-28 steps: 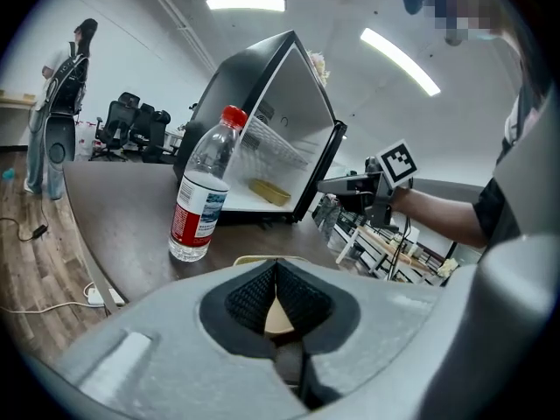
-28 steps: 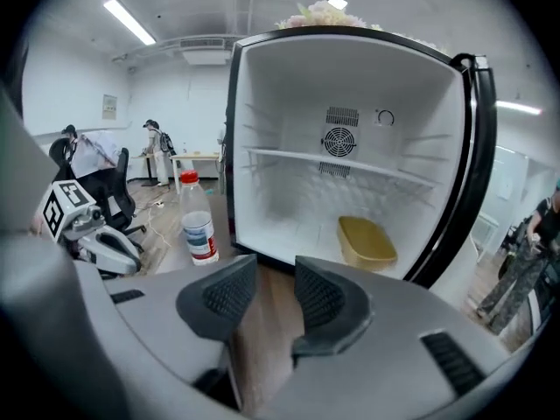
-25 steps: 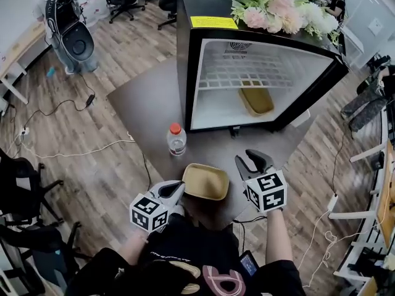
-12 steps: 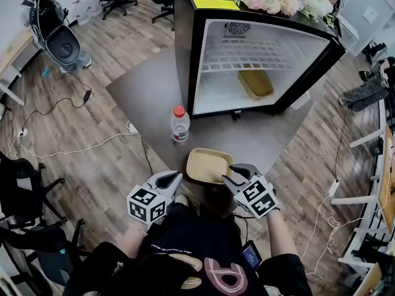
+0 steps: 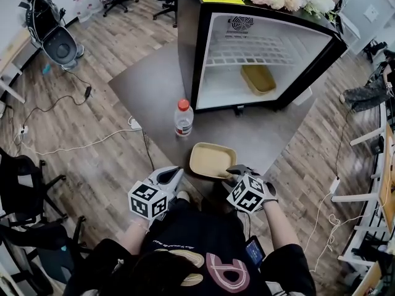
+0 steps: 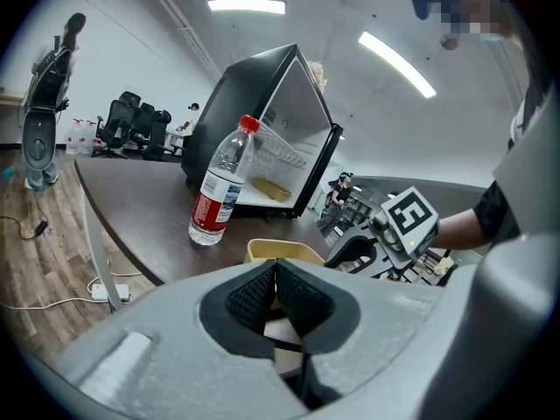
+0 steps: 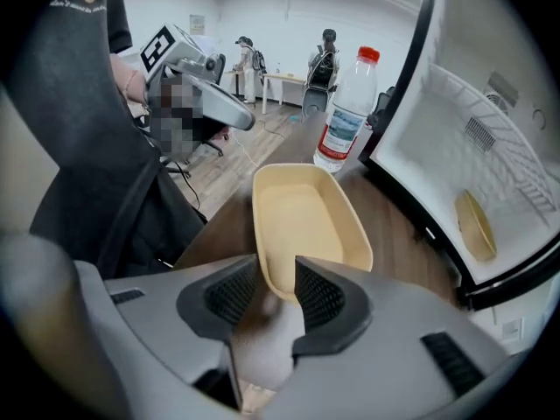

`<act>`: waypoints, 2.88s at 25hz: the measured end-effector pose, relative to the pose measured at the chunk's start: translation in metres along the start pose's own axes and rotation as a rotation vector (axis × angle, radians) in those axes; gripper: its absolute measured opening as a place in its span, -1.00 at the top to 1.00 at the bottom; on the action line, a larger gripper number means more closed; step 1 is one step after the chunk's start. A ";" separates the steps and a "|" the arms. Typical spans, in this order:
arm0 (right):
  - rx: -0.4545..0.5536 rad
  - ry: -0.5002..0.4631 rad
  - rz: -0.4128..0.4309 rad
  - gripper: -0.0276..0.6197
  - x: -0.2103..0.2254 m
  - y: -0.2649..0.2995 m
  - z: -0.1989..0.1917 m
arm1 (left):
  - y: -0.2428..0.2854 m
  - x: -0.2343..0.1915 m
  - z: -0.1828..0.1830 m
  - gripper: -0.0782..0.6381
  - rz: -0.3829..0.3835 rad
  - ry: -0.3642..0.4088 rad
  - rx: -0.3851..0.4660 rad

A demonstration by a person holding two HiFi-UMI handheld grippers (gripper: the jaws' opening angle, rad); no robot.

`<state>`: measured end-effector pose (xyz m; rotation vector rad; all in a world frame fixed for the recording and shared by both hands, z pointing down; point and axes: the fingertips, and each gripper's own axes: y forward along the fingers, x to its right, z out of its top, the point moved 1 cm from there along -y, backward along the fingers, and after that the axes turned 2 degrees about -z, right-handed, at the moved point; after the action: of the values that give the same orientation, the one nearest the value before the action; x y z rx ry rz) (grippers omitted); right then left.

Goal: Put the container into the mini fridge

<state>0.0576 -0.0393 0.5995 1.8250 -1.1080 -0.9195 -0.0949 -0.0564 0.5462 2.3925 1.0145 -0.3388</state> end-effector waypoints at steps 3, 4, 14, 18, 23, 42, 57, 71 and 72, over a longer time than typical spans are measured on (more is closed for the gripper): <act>-0.042 -0.012 0.011 0.49 -0.001 0.007 -0.008 | -0.004 -0.004 -0.002 0.76 0.017 -0.002 -0.001; -0.056 -0.020 0.009 0.50 -0.001 0.010 -0.010 | -0.005 -0.006 -0.003 0.76 0.026 0.001 -0.003; -0.083 -0.022 -0.039 0.81 0.009 0.020 -0.012 | -0.005 -0.007 -0.005 0.76 0.037 0.008 -0.014; -0.082 -0.013 -0.037 0.82 0.010 0.020 -0.011 | -0.005 -0.010 -0.006 0.76 0.039 0.000 -0.013; -0.091 0.007 -0.060 0.82 0.014 0.018 -0.009 | -0.003 -0.009 -0.007 0.76 0.032 0.000 -0.020; -0.093 0.046 -0.185 0.83 0.079 -0.028 0.017 | 0.006 -0.011 -0.013 0.76 0.020 -0.027 -0.031; -0.057 0.092 -0.220 0.83 0.134 -0.028 0.053 | 0.011 -0.018 -0.002 0.76 0.022 -0.022 -0.015; -0.053 0.147 -0.212 0.83 0.177 -0.018 0.073 | 0.010 -0.035 0.002 0.76 0.064 -0.053 -0.009; -0.054 0.145 -0.211 0.83 0.178 -0.016 0.074 | 0.011 -0.035 0.001 0.76 0.063 -0.055 -0.012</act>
<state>0.0617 -0.2170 0.5224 1.9574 -0.8052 -0.9111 -0.1114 -0.0843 0.5641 2.3853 0.9120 -0.3727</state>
